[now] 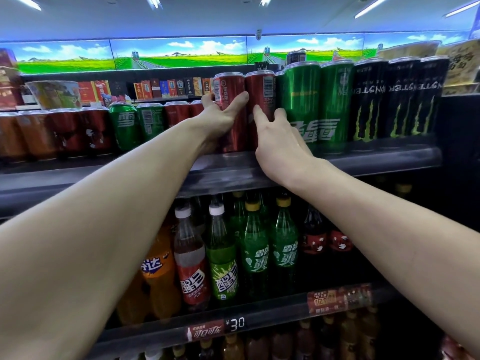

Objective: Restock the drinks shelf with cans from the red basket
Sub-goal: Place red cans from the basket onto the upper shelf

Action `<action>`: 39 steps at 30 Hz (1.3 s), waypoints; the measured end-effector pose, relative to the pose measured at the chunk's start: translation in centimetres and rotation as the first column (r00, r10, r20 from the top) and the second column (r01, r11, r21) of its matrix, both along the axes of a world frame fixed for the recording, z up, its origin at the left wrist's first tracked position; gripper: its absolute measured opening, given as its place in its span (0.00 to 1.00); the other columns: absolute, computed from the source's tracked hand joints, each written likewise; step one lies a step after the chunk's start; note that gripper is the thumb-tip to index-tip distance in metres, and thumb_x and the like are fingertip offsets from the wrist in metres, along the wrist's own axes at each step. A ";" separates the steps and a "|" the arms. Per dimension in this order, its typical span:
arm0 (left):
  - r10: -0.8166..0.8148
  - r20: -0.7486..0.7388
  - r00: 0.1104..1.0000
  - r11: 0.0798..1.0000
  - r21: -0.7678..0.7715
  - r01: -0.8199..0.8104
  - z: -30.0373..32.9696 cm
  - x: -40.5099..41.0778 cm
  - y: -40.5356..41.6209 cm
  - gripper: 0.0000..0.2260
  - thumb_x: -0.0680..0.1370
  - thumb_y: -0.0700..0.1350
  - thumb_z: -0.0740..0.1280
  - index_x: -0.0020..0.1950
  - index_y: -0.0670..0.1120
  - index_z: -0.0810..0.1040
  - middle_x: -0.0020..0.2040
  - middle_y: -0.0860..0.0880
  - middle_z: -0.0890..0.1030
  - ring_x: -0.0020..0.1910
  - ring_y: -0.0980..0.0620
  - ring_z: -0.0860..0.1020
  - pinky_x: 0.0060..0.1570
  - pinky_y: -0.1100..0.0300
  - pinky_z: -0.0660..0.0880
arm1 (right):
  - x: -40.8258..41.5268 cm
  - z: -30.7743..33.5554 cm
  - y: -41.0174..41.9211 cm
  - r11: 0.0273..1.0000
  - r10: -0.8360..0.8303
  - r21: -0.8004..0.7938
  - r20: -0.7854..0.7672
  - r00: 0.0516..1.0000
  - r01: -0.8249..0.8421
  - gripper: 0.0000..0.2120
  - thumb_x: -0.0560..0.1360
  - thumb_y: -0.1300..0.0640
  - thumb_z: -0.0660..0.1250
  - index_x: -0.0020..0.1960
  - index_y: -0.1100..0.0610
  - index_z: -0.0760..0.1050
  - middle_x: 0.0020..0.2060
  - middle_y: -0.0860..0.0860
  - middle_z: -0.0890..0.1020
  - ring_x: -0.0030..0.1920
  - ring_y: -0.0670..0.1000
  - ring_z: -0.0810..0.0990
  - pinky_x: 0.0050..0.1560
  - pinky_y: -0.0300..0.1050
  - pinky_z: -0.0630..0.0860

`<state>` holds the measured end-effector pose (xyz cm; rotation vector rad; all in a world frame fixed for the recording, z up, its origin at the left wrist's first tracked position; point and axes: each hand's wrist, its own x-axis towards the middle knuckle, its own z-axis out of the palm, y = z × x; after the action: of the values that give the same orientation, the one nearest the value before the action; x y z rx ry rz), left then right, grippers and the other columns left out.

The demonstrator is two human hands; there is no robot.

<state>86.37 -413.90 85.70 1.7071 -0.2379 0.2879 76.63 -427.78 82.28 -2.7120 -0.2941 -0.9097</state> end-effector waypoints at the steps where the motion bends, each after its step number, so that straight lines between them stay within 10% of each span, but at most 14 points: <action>1: 0.003 0.010 1.000 1.000 0.013 -0.003 0.0 -0.1 -0.1 0.61 0.58 0.72 0.75 0.82 0.57 0.45 0.69 0.43 0.78 0.59 0.40 0.83 0.59 0.36 0.80 | 0.1 -0.1 0.0 1.000 0.000 0.008 0.008 1.000 0.000 0.36 0.78 0.71 0.61 0.82 0.57 0.52 0.74 0.65 0.59 0.59 0.67 0.78 0.52 0.53 0.71; 6: -0.106 -0.018 0.994 0.975 -0.200 0.100 0.6 0.0 -0.3 0.50 0.68 0.78 0.64 0.82 0.51 0.59 0.64 0.41 0.83 0.54 0.41 0.87 0.52 0.38 0.83 | 0.6 -0.9 0.1 0.994 0.096 0.038 0.150 0.984 -0.103 0.15 0.83 0.63 0.56 0.69 0.61 0.68 0.62 0.62 0.68 0.40 0.63 0.74 0.41 0.52 0.68; 10: -0.163 -0.048 0.985 0.960 -0.239 0.147 1.0 0.3 0.0 0.44 0.76 0.77 0.45 0.73 0.47 0.75 0.61 0.39 0.85 0.56 0.42 0.86 0.49 0.47 0.83 | 1.5 -1.1 0.3 0.991 0.129 0.014 0.166 0.978 -0.133 0.16 0.84 0.57 0.52 0.69 0.60 0.68 0.61 0.60 0.71 0.44 0.61 0.73 0.47 0.54 0.75; 25: 0.095 -0.049 0.994 0.966 -0.236 -0.104 0.9 -0.7 -1.0 0.42 0.76 0.78 0.47 0.72 0.46 0.70 0.55 0.40 0.86 0.45 0.41 0.88 0.39 0.41 0.84 | 0.5 -1.3 0.3 0.983 0.179 0.028 0.122 0.976 -0.184 0.23 0.85 0.50 0.51 0.79 0.47 0.59 0.63 0.58 0.73 0.55 0.65 0.78 0.52 0.56 0.72; 33: 0.132 0.017 0.991 0.990 -0.042 -0.131 0.9 -1.9 -1.1 0.33 0.81 0.72 0.48 0.74 0.51 0.64 0.55 0.46 0.82 0.54 0.43 0.84 0.47 0.46 0.83 | 0.9 -1.3 0.3 0.986 0.168 -0.019 0.084 0.982 -0.167 0.24 0.85 0.46 0.47 0.82 0.40 0.53 0.64 0.57 0.73 0.59 0.65 0.77 0.52 0.55 0.68; 39: 0.193 0.026 0.981 0.977 0.088 -0.195 2.3 -3.1 1.1 0.50 0.66 0.83 0.52 0.81 0.55 0.59 0.73 0.43 0.75 0.68 0.40 0.77 0.65 0.37 0.75 | 0.9 -1.8 0.1 0.970 0.217 0.076 0.159 0.963 -0.231 0.22 0.86 0.47 0.51 0.78 0.48 0.64 0.63 0.57 0.74 0.58 0.63 0.78 0.54 0.54 0.73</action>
<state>83.24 -412.84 88.00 1.8215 -0.0971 0.4418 77.51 -427.71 80.46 -2.4664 -0.5625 -1.0335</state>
